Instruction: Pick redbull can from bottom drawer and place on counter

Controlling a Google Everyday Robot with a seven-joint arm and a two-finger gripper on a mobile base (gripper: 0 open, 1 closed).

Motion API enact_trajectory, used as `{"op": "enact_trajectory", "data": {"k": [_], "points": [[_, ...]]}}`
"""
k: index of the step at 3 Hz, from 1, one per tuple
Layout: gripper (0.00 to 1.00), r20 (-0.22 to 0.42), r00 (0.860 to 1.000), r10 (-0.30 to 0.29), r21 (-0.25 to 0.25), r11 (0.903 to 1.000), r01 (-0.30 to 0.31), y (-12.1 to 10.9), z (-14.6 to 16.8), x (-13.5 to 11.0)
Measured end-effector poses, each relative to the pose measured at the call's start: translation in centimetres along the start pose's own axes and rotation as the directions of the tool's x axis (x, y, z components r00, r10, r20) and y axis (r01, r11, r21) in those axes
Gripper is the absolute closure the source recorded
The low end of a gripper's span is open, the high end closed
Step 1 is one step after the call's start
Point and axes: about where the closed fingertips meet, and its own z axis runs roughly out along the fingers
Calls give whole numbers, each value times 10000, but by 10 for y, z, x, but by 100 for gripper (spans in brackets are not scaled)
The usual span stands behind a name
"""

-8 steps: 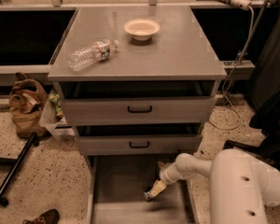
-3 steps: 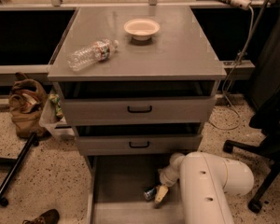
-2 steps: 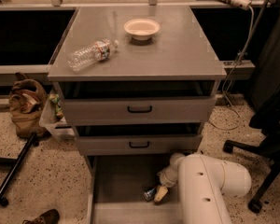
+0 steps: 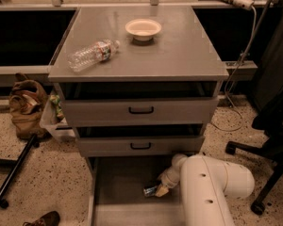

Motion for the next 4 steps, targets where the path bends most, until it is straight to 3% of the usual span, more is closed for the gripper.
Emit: {"op": "enact_trajectory", "data": {"k": [1,2,3,4], "points": [[87,0,10000,0,0,10000,0,0,-3,-1],[100,211,9997,89,300,9995,-95,12,-14,1],[100,1110,9922,-567,2268,9735,302,0,-88,-22],[100,2039,9694,-1367,4611,8869,281,-10,-198,-69]]}}
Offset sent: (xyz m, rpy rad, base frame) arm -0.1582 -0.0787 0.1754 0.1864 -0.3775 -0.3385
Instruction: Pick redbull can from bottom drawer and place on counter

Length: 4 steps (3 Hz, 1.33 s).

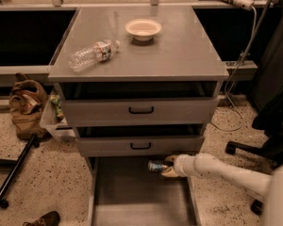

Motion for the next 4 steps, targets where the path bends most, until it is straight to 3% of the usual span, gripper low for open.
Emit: {"op": "enact_trajectory", "data": {"k": [1,2,3,4], "points": [[100,555,9982,-248,2262,9740,116,-36,-96,-41],[100,566,9983,117,2788,9600,-271,-16,-127,-26],[100,566,9983,117,2788,9600,-271,-16,-127,-26],[100,671,9977,-14,2821,9592,-176,-26,-162,-48]]}}
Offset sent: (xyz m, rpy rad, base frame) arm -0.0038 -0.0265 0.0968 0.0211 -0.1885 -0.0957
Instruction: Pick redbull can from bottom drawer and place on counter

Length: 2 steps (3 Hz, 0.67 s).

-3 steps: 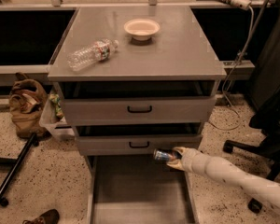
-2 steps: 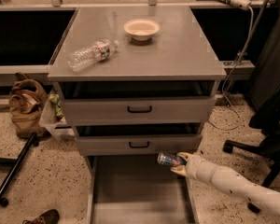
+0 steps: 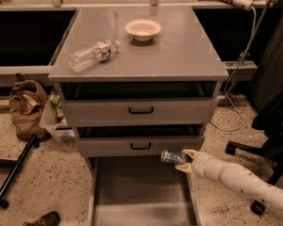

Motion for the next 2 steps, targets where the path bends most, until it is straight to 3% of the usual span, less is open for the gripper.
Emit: {"op": "enact_trajectory", "data": {"k": [1,2], "points": [[100,578,9972,-480,-75,9988,486,-24,-53,-57],[100,1213,9861,-1134,-388,9922,1189,-34,-67,-116]]}}
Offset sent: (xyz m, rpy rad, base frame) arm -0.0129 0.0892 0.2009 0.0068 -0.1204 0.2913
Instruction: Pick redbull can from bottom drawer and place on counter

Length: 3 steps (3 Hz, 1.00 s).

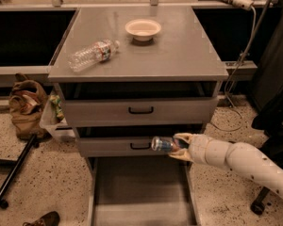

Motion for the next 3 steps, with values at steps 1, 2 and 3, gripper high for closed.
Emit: {"op": "enact_trajectory", "data": {"k": [1,2,3], "points": [[100,833,9939,-728,-393,9963,763,-21,22,-56],[100,833,9939,-728,-393,9963,763,-21,22,-56],[100,496,9937,-1004,-140,9948,1013,-36,12,-61]]}}
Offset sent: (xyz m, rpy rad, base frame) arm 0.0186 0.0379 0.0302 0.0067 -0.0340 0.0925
